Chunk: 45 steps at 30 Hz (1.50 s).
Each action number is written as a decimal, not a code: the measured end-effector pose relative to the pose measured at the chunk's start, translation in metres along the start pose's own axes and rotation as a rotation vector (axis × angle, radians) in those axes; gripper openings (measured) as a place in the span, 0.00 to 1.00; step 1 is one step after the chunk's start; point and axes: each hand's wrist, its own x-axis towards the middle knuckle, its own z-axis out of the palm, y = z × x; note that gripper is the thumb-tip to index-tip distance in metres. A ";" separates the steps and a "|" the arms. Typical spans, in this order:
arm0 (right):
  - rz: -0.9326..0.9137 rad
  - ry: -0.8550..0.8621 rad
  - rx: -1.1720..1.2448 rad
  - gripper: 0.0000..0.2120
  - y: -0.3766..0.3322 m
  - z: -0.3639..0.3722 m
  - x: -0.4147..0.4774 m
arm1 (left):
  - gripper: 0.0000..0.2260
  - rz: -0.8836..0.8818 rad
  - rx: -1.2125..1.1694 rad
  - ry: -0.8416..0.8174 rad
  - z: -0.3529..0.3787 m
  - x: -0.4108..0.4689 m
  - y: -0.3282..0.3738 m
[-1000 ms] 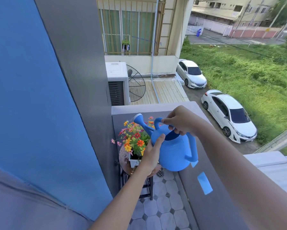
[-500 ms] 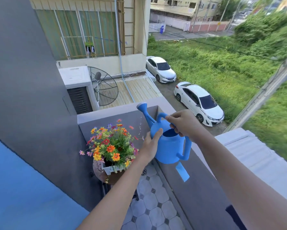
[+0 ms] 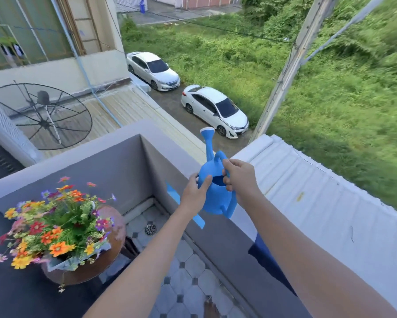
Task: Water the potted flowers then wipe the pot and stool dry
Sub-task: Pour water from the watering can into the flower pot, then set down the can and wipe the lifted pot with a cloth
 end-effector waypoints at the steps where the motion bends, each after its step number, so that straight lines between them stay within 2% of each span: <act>1: 0.026 0.025 0.041 0.11 0.007 -0.007 0.005 | 0.27 -0.021 -0.008 -0.023 0.010 0.007 -0.005; 3: 0.073 0.075 0.115 0.12 0.022 -0.020 0.017 | 0.28 -0.080 -0.004 -0.066 0.031 0.022 -0.017; 7: 0.165 0.134 0.221 0.13 0.048 -0.041 0.038 | 0.16 -0.152 0.067 -0.146 0.066 0.048 -0.030; 9: 0.212 0.133 0.270 0.13 0.060 -0.050 0.046 | 0.15 -0.167 0.100 -0.169 0.077 0.060 -0.039; 12: 0.255 0.088 0.377 0.09 0.072 -0.063 0.052 | 0.16 -0.152 0.093 -0.165 0.086 0.074 -0.053; 15: 0.261 0.003 0.490 0.07 0.078 -0.065 0.052 | 0.17 -0.122 0.058 -0.090 0.092 0.082 -0.062; 18: 0.266 -0.101 0.543 0.05 0.081 -0.058 0.045 | 0.11 -0.134 0.006 -0.047 0.091 0.088 -0.066; 24: 0.259 -0.100 0.547 0.11 0.093 -0.058 0.039 | 0.16 -0.178 0.010 -0.093 0.082 0.087 -0.061; 30: 0.202 -0.032 0.430 0.04 0.093 -0.062 0.041 | 0.12 -0.119 0.046 -0.055 0.088 0.083 -0.066; 36: 0.189 -0.070 0.330 0.06 0.090 -0.074 0.046 | 0.16 -0.058 0.089 -0.030 0.096 0.076 -0.064; 41: 0.208 -0.021 0.284 0.10 0.095 -0.076 0.038 | 0.19 -0.056 0.155 -0.050 0.089 0.069 -0.056; 43: 0.211 0.022 0.273 0.11 0.100 -0.078 0.032 | 0.20 -0.009 0.225 0.000 0.088 0.064 -0.049; 45: 0.203 0.107 0.254 0.11 0.107 -0.085 0.026 | 0.19 0.142 0.296 0.111 0.090 0.055 -0.035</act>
